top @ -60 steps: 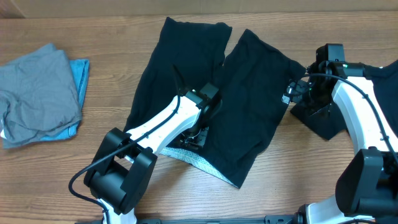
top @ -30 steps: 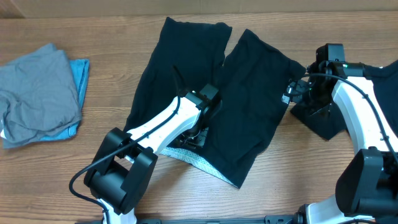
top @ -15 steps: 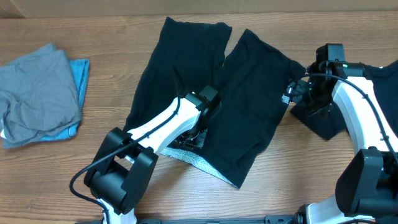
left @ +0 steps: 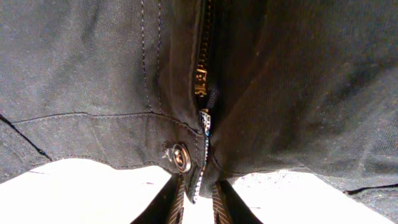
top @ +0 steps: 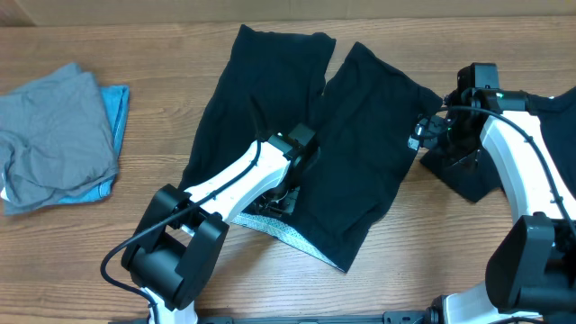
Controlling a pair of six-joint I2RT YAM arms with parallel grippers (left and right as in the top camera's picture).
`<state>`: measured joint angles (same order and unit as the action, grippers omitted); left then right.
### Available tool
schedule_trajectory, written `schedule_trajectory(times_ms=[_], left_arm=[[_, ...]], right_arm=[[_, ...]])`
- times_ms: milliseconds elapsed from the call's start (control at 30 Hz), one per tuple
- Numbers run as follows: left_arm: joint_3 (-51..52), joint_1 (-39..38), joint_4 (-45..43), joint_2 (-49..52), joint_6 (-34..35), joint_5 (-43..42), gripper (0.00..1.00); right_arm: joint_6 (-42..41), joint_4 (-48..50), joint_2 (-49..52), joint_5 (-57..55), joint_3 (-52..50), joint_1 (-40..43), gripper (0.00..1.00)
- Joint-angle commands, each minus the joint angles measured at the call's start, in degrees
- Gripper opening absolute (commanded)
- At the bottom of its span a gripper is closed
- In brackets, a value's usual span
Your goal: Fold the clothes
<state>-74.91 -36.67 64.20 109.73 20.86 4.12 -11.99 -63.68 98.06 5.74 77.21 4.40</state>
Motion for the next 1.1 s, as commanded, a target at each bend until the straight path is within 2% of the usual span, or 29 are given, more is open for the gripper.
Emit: schedule_trajectory(times_ms=[0, 100, 533, 567, 600, 633, 800, 900, 1067], left_arm=[[0.7, 0.1, -0.2, -0.8, 0.1, 1.0, 0.16], [0.7, 0.1, -0.2, -0.8, 0.1, 1.0, 0.04], [0.6, 0.1, 0.5, -0.8, 0.1, 2.4, 0.04], [0.6, 0.1, 0.7, -0.8, 0.1, 2.4, 0.06], [0.6, 0.1, 1.1, -0.8, -0.1, 2.2, 0.13], [0.6, 0.1, 1.8, -0.8, -0.3, 2.2, 0.28], [0.9, -0.1, 2.6, -0.8, -2.2, 1.6, 0.32], [0.9, -0.1, 2.5, -0.8, -2.4, 1.6, 0.29], [0.9, -0.1, 1.9, -0.8, -2.5, 1.6, 0.16]], right_arm=[[-0.3, 0.2, 0.3, 0.2, -0.3, 0.0, 0.95], [-0.3, 0.2, 0.3, 0.2, -0.3, 0.0, 0.95], [-0.3, 0.2, 0.3, 0.2, -0.3, 0.0, 0.95], [-0.3, 0.2, 0.3, 0.2, -0.3, 0.0, 0.95], [-0.3, 0.2, 0.3, 0.2, -0.3, 0.0, 0.95], [-0.3, 0.2, 0.3, 0.2, -0.3, 0.0, 0.95], [-0.3, 0.2, 0.3, 0.2, -0.3, 0.0, 0.96], [-0.3, 0.2, 0.3, 0.2, -0.3, 0.0, 0.96], [-0.3, 0.2, 0.3, 0.2, -0.3, 0.0, 0.96]])
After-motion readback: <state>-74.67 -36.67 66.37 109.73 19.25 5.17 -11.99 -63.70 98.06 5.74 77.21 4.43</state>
